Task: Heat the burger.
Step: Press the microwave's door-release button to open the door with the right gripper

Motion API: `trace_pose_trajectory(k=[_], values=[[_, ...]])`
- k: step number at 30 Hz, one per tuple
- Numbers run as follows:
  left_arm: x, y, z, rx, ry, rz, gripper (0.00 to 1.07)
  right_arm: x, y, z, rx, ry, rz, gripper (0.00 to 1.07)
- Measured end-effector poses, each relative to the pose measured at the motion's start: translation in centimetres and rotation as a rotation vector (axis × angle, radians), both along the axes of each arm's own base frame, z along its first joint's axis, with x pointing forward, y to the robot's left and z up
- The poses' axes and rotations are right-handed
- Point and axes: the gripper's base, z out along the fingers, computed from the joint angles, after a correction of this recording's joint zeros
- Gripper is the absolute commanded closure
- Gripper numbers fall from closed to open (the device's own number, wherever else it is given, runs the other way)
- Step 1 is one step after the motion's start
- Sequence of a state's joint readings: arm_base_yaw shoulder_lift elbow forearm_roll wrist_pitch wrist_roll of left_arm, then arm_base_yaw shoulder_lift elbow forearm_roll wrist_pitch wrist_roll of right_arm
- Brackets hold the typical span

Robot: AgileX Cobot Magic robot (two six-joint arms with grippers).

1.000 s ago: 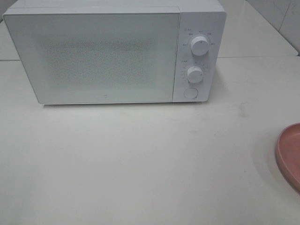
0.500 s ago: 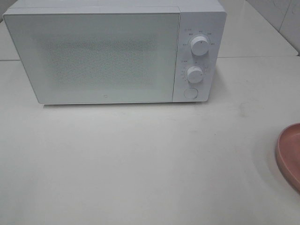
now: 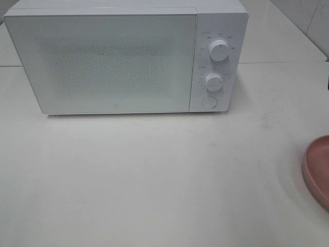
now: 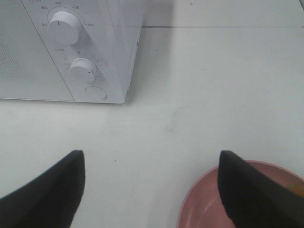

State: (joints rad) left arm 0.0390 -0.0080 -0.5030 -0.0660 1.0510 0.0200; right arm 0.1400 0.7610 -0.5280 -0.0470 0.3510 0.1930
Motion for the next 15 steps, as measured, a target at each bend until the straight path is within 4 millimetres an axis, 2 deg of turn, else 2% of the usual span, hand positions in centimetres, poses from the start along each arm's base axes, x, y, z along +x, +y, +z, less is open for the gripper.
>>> trace_pose_trajectory(k=[15], values=[[0.0, 0.0, 0.0, 0.0, 0.0, 0.0, 0.07, 3.8, 0.6, -1.9, 0.0, 0.013, 0.008, 0.32]])
